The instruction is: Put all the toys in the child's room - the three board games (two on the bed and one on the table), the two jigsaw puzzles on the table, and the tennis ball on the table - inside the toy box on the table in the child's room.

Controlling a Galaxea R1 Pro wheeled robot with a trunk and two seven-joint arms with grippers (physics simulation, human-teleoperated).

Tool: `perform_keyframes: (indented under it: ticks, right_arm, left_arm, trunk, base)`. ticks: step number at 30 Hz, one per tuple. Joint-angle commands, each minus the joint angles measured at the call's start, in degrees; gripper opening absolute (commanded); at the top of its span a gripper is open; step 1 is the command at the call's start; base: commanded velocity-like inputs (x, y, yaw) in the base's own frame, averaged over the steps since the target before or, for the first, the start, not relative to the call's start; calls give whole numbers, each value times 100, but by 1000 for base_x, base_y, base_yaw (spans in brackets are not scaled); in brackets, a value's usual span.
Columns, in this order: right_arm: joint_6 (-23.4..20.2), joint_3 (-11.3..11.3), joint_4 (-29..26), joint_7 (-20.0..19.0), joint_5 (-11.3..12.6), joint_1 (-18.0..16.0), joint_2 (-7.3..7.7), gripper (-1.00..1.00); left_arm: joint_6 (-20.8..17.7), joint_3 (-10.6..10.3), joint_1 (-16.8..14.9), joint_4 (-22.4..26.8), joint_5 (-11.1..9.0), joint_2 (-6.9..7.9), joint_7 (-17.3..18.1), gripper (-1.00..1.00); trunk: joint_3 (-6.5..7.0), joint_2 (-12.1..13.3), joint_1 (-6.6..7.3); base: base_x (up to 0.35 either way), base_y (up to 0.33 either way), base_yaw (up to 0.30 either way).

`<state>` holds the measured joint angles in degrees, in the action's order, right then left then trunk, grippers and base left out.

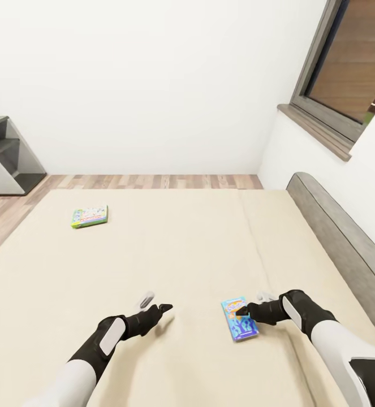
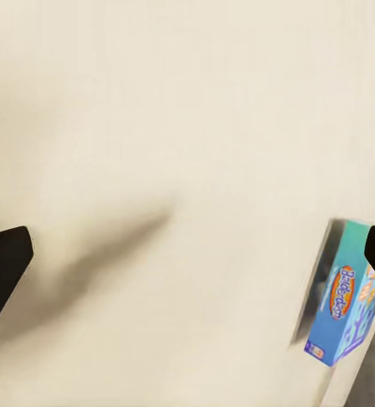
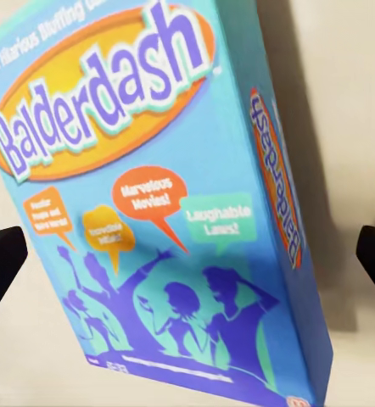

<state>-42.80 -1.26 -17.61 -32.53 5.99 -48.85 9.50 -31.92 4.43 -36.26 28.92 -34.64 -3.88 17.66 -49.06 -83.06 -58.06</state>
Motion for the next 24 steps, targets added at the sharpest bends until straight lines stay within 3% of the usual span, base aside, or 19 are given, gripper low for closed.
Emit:
perform_keyframes:
  ticks: [1,24]
  right_arm:
    - [-53,-15,30,9,139,6,-1,100]
    - [-53,-15,30,6,139,5,-1,100]
  left_arm:
    - [-36,43,-4,-1,24,-7,11,100]
    - [-38,42,-4,-1,25,0,35,100]
  trunk:
    - [-6,-2,-66]
    - [-6,-2,-66]
  base:
    - [0,23,0]
    - [0,6,0]
